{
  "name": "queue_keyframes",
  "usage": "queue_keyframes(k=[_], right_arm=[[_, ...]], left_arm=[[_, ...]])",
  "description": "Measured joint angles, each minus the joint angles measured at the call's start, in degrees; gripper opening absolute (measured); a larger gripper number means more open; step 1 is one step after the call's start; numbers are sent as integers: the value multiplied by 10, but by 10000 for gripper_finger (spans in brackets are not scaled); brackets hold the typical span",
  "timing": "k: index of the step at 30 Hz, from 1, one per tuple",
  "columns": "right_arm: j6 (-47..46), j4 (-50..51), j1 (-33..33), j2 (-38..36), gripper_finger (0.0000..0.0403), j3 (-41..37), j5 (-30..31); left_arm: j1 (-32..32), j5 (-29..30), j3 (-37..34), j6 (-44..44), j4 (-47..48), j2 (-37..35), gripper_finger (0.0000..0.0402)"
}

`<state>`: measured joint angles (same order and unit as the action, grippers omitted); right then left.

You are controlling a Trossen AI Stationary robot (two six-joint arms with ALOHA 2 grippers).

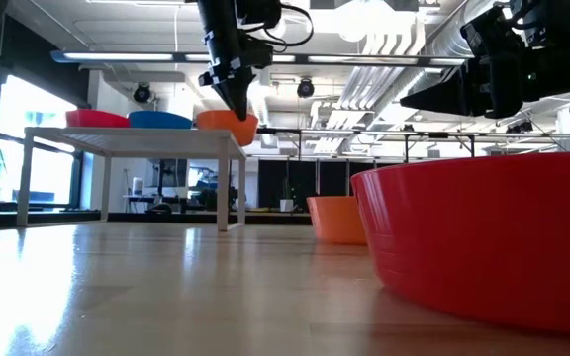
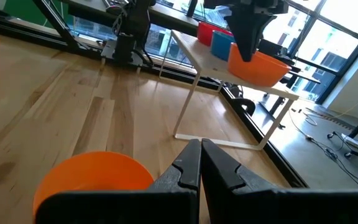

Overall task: Pick & Place Mini bowls
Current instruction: Put the top orange bowl on the shelf

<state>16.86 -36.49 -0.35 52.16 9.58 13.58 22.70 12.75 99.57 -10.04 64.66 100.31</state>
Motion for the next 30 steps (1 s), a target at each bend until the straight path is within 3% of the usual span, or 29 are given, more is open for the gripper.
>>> queue_keyframes(k=[30], right_arm=[[1,1,0,0,0,0,0]], left_arm=[[21,3,0,-3,16,0,11]])
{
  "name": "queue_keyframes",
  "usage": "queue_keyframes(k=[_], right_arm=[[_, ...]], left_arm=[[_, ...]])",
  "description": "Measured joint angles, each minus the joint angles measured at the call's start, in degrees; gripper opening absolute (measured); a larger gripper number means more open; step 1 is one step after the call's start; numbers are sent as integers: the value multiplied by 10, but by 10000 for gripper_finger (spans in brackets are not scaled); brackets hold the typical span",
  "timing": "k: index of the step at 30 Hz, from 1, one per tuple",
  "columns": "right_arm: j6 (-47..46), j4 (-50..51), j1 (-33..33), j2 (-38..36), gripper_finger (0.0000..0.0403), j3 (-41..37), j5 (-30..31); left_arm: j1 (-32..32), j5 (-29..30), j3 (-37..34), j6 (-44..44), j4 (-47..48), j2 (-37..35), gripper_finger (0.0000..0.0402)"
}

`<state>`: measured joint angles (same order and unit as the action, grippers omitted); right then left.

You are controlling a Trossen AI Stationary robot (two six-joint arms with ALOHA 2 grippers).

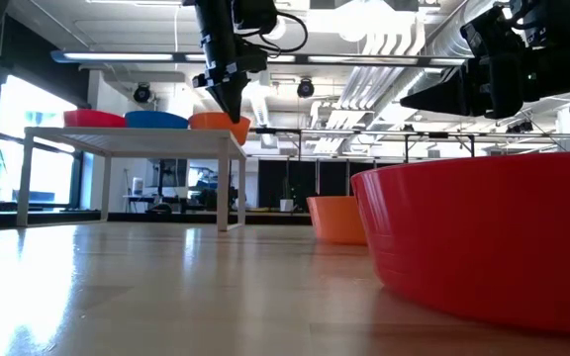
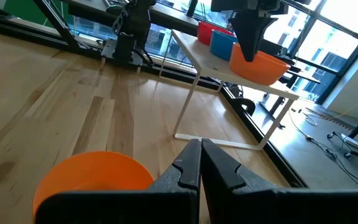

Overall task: Pick & Place Mini bowls
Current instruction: Put the top orange bowl on the shelf

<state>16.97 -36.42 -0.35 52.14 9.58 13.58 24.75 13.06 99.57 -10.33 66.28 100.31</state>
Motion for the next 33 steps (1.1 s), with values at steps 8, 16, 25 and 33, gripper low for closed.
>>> queue_keyframes(k=[8,16,25,33], right_arm=[[0,0,0,0,0,0,0],[0,0,0,0,0,0,0],[0,0,0,0,0,0,0],[0,0,0,0,0,0,0]], left_arm=[[0,-9,-1,0,8,0,75],[0,-5,-1,2,16,-8,125],[0,0,0,5,28,-8,127],[0,18,0,-2,39,-8,127]])
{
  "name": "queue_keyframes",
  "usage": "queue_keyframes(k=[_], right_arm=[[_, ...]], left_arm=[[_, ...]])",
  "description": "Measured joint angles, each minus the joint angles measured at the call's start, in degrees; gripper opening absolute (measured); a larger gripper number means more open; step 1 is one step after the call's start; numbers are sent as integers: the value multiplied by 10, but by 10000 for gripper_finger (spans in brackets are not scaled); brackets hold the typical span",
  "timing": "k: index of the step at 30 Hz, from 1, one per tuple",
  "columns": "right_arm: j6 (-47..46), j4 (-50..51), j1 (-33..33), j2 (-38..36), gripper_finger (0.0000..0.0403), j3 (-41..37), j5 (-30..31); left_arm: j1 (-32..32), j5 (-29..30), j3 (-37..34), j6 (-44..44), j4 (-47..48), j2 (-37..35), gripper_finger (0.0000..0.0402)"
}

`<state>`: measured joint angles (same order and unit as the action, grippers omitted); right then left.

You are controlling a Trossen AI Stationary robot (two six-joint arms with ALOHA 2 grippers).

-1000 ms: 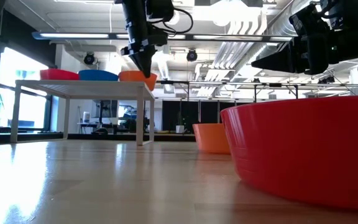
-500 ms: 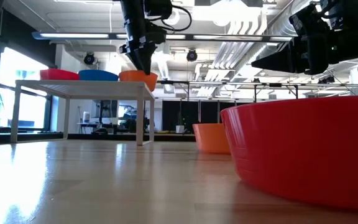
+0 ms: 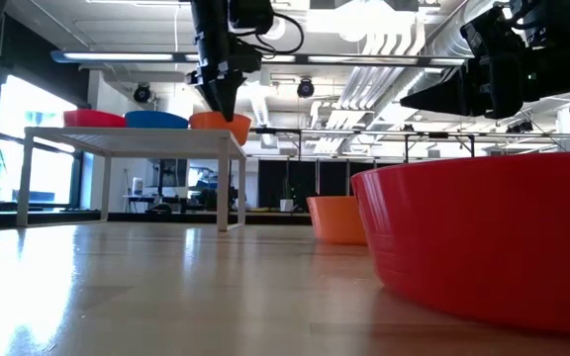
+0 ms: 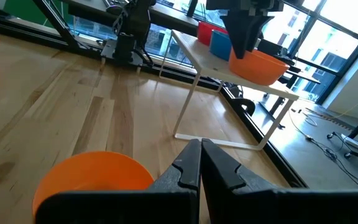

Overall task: Pick & Place Mini bowls
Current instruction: Put the top orange bowl on the shelf

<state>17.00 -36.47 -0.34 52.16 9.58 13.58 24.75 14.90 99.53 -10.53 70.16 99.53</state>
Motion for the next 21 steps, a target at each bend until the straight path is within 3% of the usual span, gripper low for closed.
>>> queue_keyframes(k=[12,21], right_arm=[[0,0,0,0,0,0,0],[0,-3,0,0,0,1,2]], left_arm=[[0,7,4,-2,17,0,127],[-5,10,102,14,63,-1,127]])
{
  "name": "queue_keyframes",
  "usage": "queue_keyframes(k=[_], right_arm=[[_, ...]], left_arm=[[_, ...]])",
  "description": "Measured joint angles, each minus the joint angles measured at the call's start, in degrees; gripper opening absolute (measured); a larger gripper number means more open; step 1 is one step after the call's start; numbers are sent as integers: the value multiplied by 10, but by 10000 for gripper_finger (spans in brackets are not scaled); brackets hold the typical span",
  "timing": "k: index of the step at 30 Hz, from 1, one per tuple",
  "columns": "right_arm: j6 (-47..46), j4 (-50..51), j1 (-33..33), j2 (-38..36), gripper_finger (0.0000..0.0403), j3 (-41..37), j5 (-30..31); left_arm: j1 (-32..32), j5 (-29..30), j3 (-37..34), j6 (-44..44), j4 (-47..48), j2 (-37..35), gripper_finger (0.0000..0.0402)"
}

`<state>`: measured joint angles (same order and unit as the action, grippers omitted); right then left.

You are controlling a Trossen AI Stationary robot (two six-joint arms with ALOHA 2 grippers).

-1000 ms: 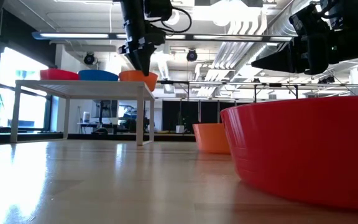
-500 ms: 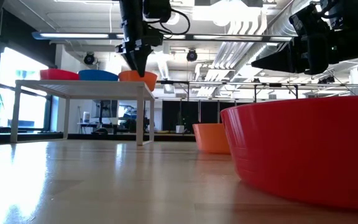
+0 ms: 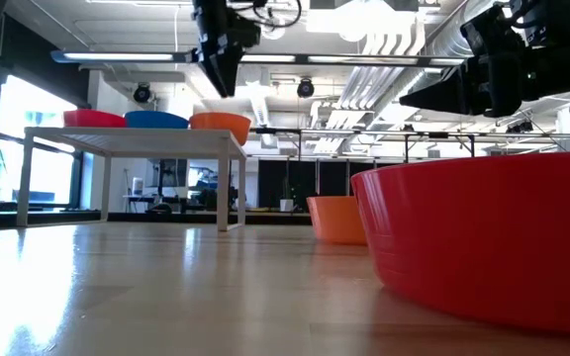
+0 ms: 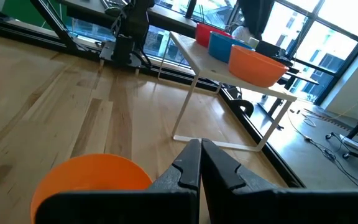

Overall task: Pick & Place Mini bowls
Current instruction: Put the top orange bowl on the shelf, then stack the top blue bowl on the blue bowl on the shelf

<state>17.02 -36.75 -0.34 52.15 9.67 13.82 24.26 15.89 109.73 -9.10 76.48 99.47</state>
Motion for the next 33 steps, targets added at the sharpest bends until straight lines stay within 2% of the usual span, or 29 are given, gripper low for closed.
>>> queue_keyframes(k=[4,7,10,14,19,23,27,30,33], right_arm=[[0,0,0,0,0,0,0],[-1,1,0,0,0,0,0],[-3,7,0,0,0,0,0],[-6,8,0,0,0,0,0],[-18,9,0,0,0,0,0],[-22,9,0,0,0,0,0],[-46,9,0,0,0,0,1],[-60,16,-1,0,1,1,33],[-74,24,-1,-1,1,5,97]], left_arm=[[-23,11,31,3,8,-3,126],[-56,44,27,11,14,-29,110],[-98,80,2,3,-11,-50,72],[-157,85,-62,6,-92,-80,12],[-212,85,-179,14,-211,-132,12],[-246,40,-304,23,-355,-178,2],[-281,22,-444,25,-523,-227,2],[-304,12,-542,29,-675,-245,1],[-326,14,-637,29,-815,-257,1]])
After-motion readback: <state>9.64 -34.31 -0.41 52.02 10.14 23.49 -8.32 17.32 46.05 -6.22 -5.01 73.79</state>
